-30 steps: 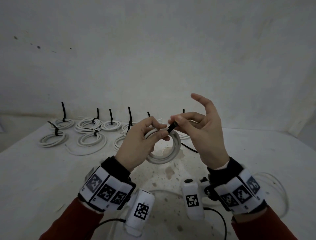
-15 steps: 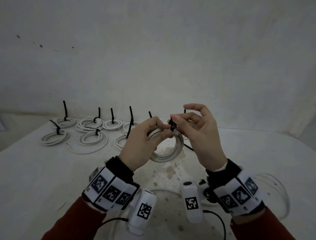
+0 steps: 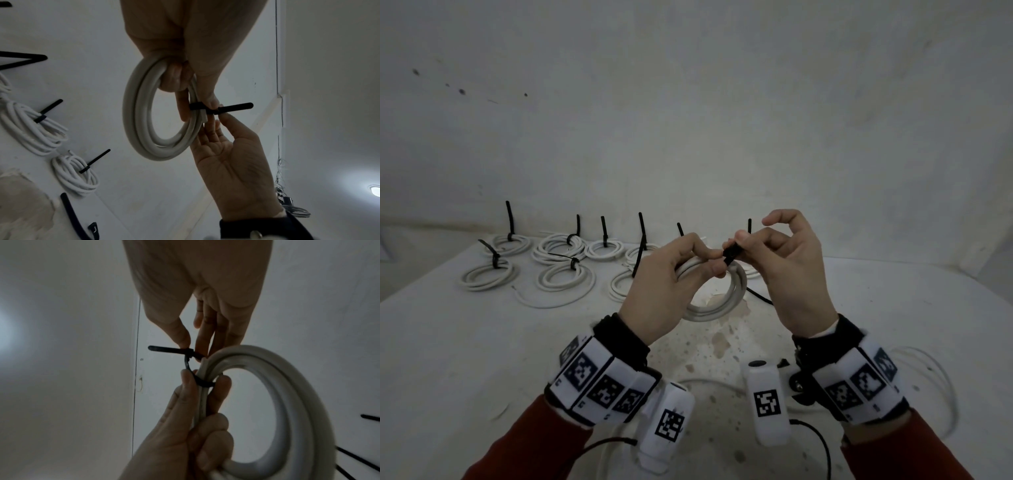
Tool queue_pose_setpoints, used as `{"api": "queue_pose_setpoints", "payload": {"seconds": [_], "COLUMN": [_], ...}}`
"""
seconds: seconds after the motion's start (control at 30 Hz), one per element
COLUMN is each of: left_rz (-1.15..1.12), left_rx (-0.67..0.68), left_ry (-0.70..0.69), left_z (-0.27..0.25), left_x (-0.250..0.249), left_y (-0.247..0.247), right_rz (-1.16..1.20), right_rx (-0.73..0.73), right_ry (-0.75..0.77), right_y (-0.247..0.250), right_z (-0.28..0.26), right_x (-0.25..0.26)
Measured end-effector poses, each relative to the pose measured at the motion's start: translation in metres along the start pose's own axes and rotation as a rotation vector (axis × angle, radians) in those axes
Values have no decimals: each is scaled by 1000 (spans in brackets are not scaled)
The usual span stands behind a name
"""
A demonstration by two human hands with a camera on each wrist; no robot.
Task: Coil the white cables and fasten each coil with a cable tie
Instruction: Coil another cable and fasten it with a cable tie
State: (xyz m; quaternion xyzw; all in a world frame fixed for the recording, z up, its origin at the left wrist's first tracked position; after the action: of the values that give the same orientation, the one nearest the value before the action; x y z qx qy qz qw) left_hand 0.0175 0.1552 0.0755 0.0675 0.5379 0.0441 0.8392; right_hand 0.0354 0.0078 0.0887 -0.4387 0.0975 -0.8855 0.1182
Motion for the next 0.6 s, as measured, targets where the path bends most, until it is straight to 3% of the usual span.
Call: {"api": "queue_pose_setpoints", "payload": {"seconds": [0.17, 0.27, 0.37, 0.43, 0.6], "left_rz": [135, 328, 502, 558, 598], "left_rx": [-30, -113, -166, -176, -176], "left_ry": [-57, -237, -422, -478, -520], "left_z": [0, -4, -8, -8, -8], "left_x": [3, -17, -34, -36, -30], "left_y": [-1, 5, 11, 14, 14], "right_rz": [24, -160, -359, -296, -73], "right_rx": [11, 8, 136, 221, 200], "right_ry": [-64, -121, -306, -403, -473], "right_y": [-3, 4, 1, -10, -17], "right_z": [-2, -1, -8, -17, -23], "right_x": [-10, -11, -25, -33, -38]}}
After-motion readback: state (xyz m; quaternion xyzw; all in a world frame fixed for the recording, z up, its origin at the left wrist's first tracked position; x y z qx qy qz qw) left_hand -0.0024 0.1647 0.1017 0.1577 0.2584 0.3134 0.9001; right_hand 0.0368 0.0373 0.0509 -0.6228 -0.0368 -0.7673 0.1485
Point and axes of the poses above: each hand's wrist, its own z-axis towards the middle knuckle, its own y-axis out of the back of the hand, x = y × z, the point moved 10 cm from there along z, towards the middle knuckle, and after that the axes turned 9 degrees about y, right-handed, at the moved point
